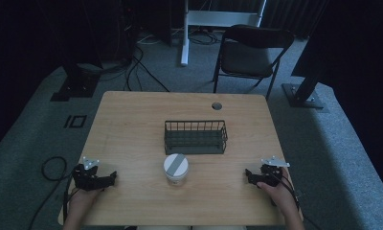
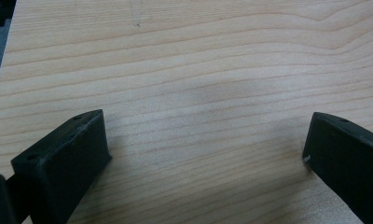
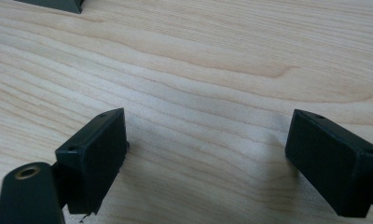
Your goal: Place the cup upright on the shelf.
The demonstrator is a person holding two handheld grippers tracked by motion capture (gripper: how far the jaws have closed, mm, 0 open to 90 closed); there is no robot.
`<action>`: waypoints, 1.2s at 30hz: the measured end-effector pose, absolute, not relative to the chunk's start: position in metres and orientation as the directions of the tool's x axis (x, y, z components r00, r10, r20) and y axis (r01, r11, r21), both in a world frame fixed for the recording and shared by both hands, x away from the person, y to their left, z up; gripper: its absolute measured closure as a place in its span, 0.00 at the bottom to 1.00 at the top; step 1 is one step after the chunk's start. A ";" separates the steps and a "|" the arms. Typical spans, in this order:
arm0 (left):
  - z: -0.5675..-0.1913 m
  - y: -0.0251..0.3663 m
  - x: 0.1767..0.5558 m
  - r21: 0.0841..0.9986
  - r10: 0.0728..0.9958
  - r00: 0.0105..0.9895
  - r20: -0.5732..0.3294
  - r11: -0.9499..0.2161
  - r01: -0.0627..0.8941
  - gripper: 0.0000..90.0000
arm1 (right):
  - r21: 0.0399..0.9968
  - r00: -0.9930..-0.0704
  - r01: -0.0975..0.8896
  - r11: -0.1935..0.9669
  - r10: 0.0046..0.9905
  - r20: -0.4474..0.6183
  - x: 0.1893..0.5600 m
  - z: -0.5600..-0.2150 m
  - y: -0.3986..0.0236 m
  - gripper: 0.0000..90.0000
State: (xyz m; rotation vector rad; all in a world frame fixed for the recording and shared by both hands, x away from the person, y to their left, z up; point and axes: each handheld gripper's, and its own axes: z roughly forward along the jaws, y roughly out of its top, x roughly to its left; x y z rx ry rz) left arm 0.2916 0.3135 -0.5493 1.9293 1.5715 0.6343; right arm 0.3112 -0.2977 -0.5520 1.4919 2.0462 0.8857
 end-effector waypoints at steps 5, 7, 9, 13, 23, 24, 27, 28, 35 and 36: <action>-0.549 0.315 0.292 0.686 0.977 0.214 0.008 -0.161 0.710 0.00 | 0.724 -0.326 0.655 0.217 0.945 0.011 0.311 -0.552 -0.299 0.13; -0.549 0.315 0.292 0.686 0.975 0.221 0.007 -0.166 0.708 0.00 | 0.724 -0.329 0.654 0.219 0.944 0.012 0.311 -0.552 -0.300 0.13; -0.549 0.314 0.291 0.684 0.971 0.239 0.009 -0.180 0.707 0.00 | 0.724 -0.329 0.654 0.219 0.944 0.011 0.311 -0.552 -0.300 0.13; -0.549 0.313 0.291 0.685 0.974 0.225 0.008 -0.169 0.708 0.00 | 0.724 -0.329 0.654 0.219 0.944 0.011 0.311 -0.552 -0.299 0.13; -0.549 0.313 0.291 0.685 0.974 0.225 0.008 -0.169 0.708 0.00 | 0.726 -0.326 0.652 0.220 0.945 0.006 0.309 -0.552 -0.299 0.14; -0.549 0.313 0.291 0.685 0.974 0.225 0.008 -0.169 0.708 0.00 | 0.726 -0.326 0.652 0.219 0.945 0.007 0.309 -0.552 -0.299 0.14; -0.549 0.313 0.291 0.685 0.974 0.225 0.008 -0.169 0.708 0.00 | 0.727 -0.329 0.649 0.223 0.944 0.004 0.309 -0.552 -0.298 0.14; -0.549 0.313 0.291 0.685 0.974 0.225 0.008 -0.169 0.708 0.00 | 0.727 -0.329 0.649 0.223 0.944 0.004 0.309 -0.552 -0.298 0.14; -0.549 0.313 0.291 0.685 0.974 0.225 0.008 -0.169 0.708 0.00 | 0.730 -0.354 0.641 0.238 0.935 0.007 0.310 -0.550 -0.291 0.15; -0.549 0.313 0.291 0.685 0.974 0.225 0.008 -0.169 0.708 0.00 | 0.732 -0.362 0.635 0.245 0.932 0.001 0.310 -0.549 -0.290 0.15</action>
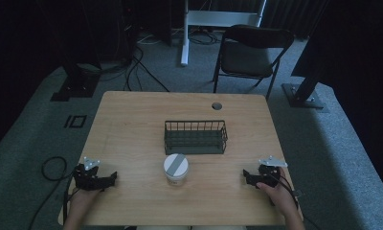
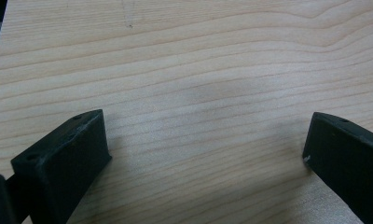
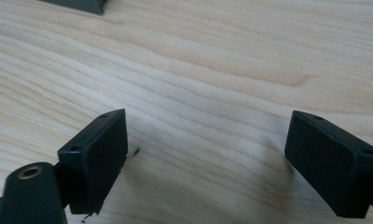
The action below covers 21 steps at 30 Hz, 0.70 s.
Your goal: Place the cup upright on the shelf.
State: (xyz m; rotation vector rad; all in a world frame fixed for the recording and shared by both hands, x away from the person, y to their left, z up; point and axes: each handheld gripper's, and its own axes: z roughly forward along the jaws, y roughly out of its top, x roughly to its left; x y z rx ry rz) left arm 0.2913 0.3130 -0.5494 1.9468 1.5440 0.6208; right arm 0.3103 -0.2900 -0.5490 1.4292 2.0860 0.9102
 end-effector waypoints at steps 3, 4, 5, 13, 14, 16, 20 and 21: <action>-0.549 0.313 0.291 0.685 0.974 0.225 0.008 -0.170 0.709 0.00 | 0.740 -0.372 0.625 0.248 0.928 0.003 0.311 -0.545 -0.286 0.15; -0.549 0.313 0.291 0.685 0.974 0.225 0.008 -0.169 0.709 0.00 | 0.740 -0.377 0.622 0.256 0.926 -0.003 0.311 -0.544 -0.285 0.15; -0.549 0.313 0.291 0.685 0.974 0.225 0.008 -0.169 0.708 0.00 | 0.741 -0.378 0.622 0.253 0.926 0.001 0.312 -0.542 -0.283 0.15; -0.549 0.313 0.291 0.685 0.974 0.225 0.008 -0.169 0.708 0.00 | 0.751 -0.409 0.605 0.263 0.912 0.010 0.315 -0.535 -0.273 0.15; -0.549 0.313 0.291 0.685 0.974 0.225 0.008 -0.169 0.708 0.00 | 0.752 -0.411 0.605 0.260 0.911 0.016 0.315 -0.534 -0.271 0.15; -0.549 0.313 0.291 0.685 0.974 0.225 0.008 -0.170 0.709 0.00 | 0.754 -0.422 0.599 0.268 0.907 0.012 0.314 -0.533 -0.268 0.15; -0.549 0.313 0.291 0.685 0.974 0.225 0.007 -0.169 0.708 0.00 | 0.760 -0.435 0.591 0.270 0.900 0.018 0.314 -0.530 -0.262 0.15; -0.549 0.313 0.291 0.685 0.974 0.225 0.008 -0.169 0.708 0.00 | 0.762 -0.438 0.588 0.270 0.899 0.020 0.314 -0.530 -0.261 0.15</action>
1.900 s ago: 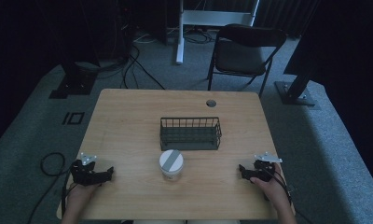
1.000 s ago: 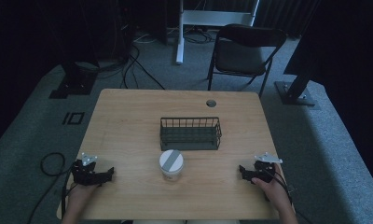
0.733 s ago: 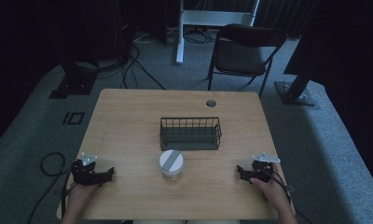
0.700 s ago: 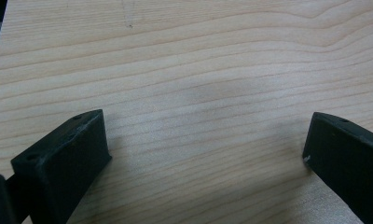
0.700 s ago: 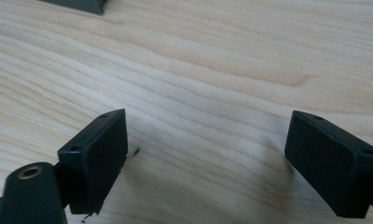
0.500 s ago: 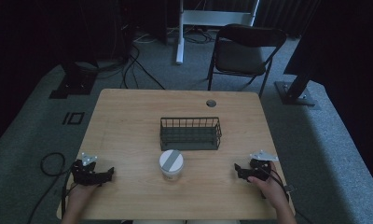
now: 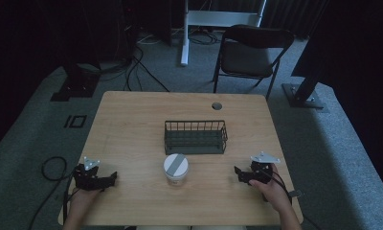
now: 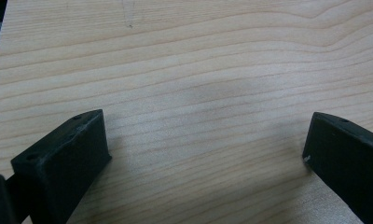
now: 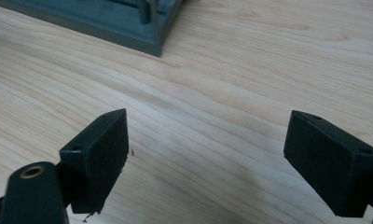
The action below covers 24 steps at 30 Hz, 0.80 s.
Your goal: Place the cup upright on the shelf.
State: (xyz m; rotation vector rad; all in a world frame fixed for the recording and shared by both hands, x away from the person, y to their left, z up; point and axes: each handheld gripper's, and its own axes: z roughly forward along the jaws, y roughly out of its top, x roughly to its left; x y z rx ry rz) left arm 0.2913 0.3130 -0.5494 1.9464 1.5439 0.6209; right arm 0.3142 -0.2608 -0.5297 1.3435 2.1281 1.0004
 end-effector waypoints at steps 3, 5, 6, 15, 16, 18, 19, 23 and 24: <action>-0.549 0.313 0.291 0.686 0.974 0.225 0.007 -0.169 0.708 0.00 | 0.767 -0.447 0.584 0.264 0.894 0.033 0.314 -0.529 -0.256 0.15; -0.549 0.313 0.291 0.685 0.974 0.225 0.008 -0.169 0.708 0.00 | 0.770 -0.459 0.579 0.268 0.888 0.036 0.313 -0.529 -0.252 0.15; -0.549 0.313 0.291 0.685 0.974 0.225 0.008 -0.169 0.708 0.00 | 0.773 -0.469 0.573 0.271 0.883 0.038 0.313 -0.529 -0.250 0.15; -0.549 0.313 0.291 0.685 0.974 0.225 0.008 -0.169 0.709 0.00 | 0.780 -0.512 0.559 0.281 0.857 0.058 0.309 -0.531 -0.232 0.15; -0.549 0.313 0.291 0.685 0.974 0.225 0.008 -0.169 0.708 0.00 | 0.781 -0.515 0.556 0.285 0.856 0.055 0.309 -0.531 -0.229 0.15; -0.549 0.313 0.291 0.685 0.974 0.225 0.008 -0.169 0.708 0.00 | 0.779 -0.529 0.555 0.290 0.846 0.062 0.308 -0.532 -0.225 0.15; -0.549 0.313 0.291 0.685 0.974 0.225 0.008 -0.169 0.708 0.00 | 0.779 -0.529 0.555 0.290 0.846 0.062 0.308 -0.532 -0.225 0.15; -0.549 0.313 0.291 0.685 0.974 0.225 0.008 -0.169 0.708 0.00 | 0.778 -0.538 0.547 0.308 0.842 0.045 0.307 -0.532 -0.216 0.16; -0.549 0.313 0.291 0.685 0.974 0.225 0.008 -0.169 0.708 0.00 | 0.782 -0.545 0.542 0.309 0.837 0.046 0.306 -0.532 -0.212 0.16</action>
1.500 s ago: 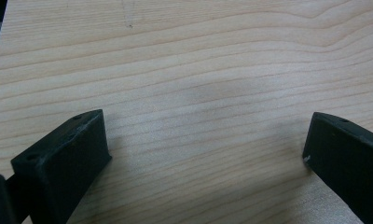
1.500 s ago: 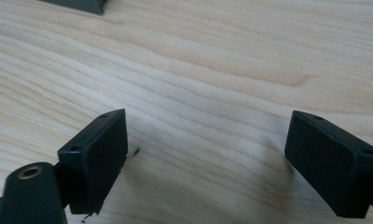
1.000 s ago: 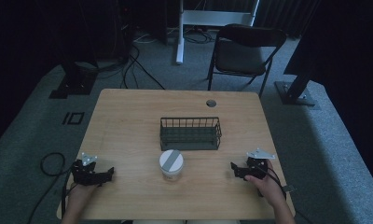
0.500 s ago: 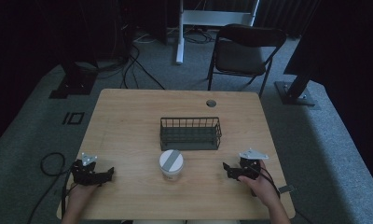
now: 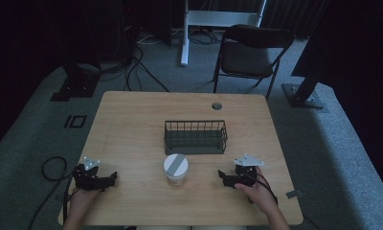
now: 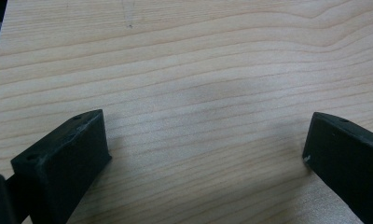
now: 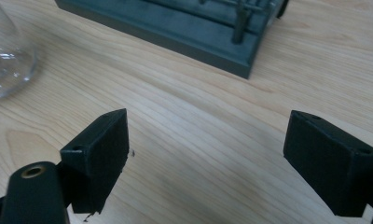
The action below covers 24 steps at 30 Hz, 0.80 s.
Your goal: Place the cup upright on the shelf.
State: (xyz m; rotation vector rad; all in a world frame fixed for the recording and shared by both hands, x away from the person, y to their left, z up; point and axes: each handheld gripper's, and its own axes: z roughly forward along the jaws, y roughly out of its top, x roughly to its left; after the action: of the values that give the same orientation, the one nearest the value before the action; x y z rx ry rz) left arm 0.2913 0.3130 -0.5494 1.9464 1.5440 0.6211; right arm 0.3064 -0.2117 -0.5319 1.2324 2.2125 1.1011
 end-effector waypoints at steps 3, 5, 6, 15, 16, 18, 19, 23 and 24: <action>-0.549 0.313 0.291 0.685 0.974 0.225 0.008 -0.169 0.708 0.00 | 0.782 -0.556 0.537 0.317 0.830 0.046 0.306 -0.532 -0.208 0.16; -0.549 0.313 0.291 0.685 0.974 0.225 0.007 -0.169 0.708 0.00 | 0.783 -0.572 0.535 0.318 0.818 0.058 0.305 -0.532 -0.203 0.16; -0.549 0.313 0.291 0.686 0.974 0.225 0.008 -0.169 0.708 0.00 | 0.783 -0.578 0.531 0.325 0.814 0.055 0.304 -0.532 -0.199 0.17; -0.549 0.313 0.291 0.686 0.974 0.225 0.007 -0.168 0.708 0.00 | 0.786 -0.624 0.512 0.346 0.779 0.064 0.300 -0.530 -0.182 0.17; -0.549 0.313 0.291 0.685 0.974 0.225 0.007 -0.169 0.708 0.00 | 0.788 -0.635 0.506 0.352 0.770 0.064 0.299 -0.530 -0.178 0.17; -0.549 0.313 0.291 0.685 0.974 0.225 0.008 -0.169 0.708 0.00 | 0.784 -0.641 0.501 0.365 0.766 0.053 0.299 -0.531 -0.174 0.17; -0.549 0.313 0.291 0.685 0.974 0.225 0.008 -0.169 0.708 0.00 | 0.784 -0.641 0.501 0.365 0.766 0.053 0.299 -0.531 -0.174 0.17; -0.549 0.313 0.291 0.686 0.974 0.224 0.007 -0.168 0.708 0.00 | 0.790 -0.661 0.498 0.357 0.746 0.079 0.298 -0.531 -0.166 0.17; -0.549 0.313 0.291 0.686 0.974 0.224 0.007 -0.168 0.708 0.00 | 0.790 -0.661 0.498 0.357 0.746 0.079 0.298 -0.531 -0.166 0.17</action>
State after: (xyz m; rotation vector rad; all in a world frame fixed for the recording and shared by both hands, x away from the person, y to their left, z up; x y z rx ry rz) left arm 0.2914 0.3130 -0.5494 1.9459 1.5440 0.6209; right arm 0.2982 -0.1664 -0.5310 1.1033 2.3299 1.1993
